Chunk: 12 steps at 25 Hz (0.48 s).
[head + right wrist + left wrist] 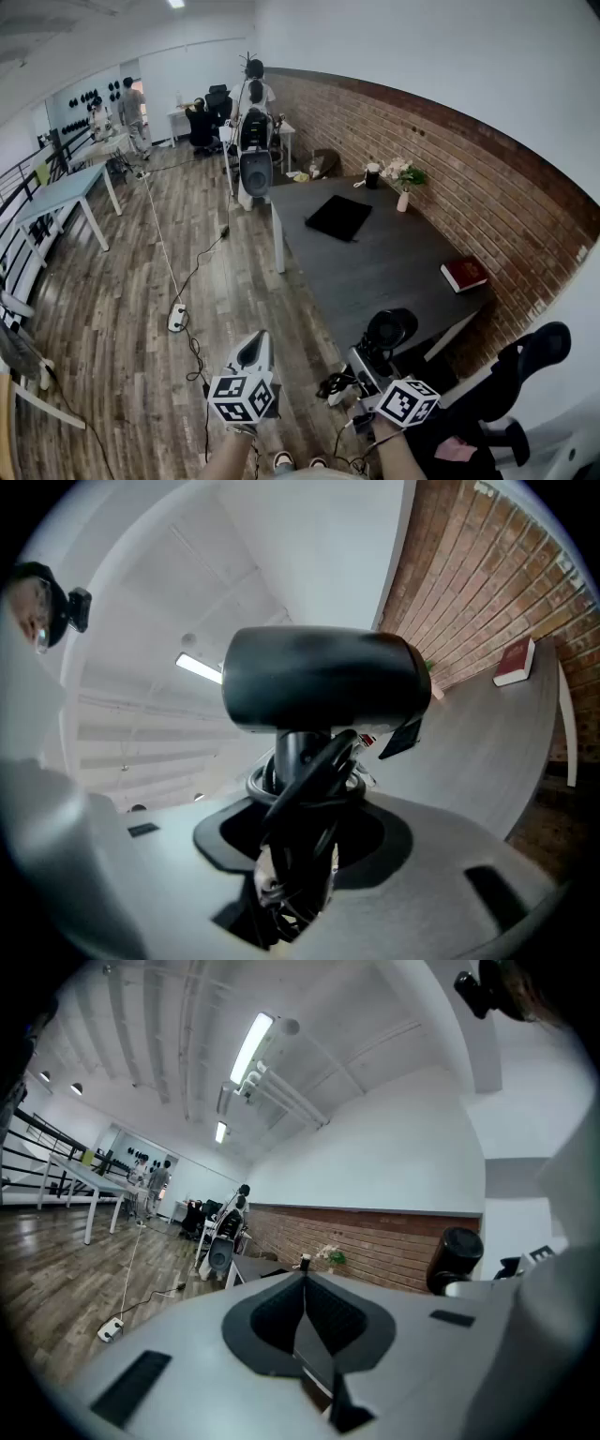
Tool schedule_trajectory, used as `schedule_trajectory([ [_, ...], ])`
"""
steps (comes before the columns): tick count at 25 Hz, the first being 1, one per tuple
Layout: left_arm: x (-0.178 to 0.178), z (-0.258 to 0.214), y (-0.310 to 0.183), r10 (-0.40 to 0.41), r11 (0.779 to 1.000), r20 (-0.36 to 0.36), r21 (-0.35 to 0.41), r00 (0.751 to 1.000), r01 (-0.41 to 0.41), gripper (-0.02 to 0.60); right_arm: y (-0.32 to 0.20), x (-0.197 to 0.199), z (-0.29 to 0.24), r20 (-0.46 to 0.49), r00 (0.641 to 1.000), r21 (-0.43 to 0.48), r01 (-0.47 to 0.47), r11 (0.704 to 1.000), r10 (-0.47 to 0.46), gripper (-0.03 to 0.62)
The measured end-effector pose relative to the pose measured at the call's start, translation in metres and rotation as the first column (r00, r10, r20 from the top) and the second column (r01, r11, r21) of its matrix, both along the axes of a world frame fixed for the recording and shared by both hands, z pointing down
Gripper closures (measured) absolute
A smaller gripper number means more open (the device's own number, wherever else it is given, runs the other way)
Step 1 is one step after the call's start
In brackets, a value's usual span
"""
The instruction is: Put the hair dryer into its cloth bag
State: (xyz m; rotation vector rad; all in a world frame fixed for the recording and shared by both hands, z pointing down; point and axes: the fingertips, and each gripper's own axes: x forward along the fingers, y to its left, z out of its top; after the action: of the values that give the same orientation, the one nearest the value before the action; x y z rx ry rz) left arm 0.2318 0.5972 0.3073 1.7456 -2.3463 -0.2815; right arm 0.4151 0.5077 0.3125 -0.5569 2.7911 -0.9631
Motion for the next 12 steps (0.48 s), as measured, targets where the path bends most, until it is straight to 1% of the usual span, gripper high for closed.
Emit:
schedule_trajectory([
  [8, -0.003, 0.001, -0.003, 0.000, 1.000, -0.005, -0.007, 1.000, 0.000, 0.572, -0.002, -0.003, -0.002, -0.007, 1.000, 0.023, 0.008, 1.000, -0.007, 0.416],
  [12, -0.011, 0.001, -0.005, 0.015, 1.000, 0.001, -0.013, 1.000, -0.015, 0.572, -0.003, -0.013, -0.001, -0.026, 0.999, 0.027, 0.018, 0.999, -0.018, 0.411],
])
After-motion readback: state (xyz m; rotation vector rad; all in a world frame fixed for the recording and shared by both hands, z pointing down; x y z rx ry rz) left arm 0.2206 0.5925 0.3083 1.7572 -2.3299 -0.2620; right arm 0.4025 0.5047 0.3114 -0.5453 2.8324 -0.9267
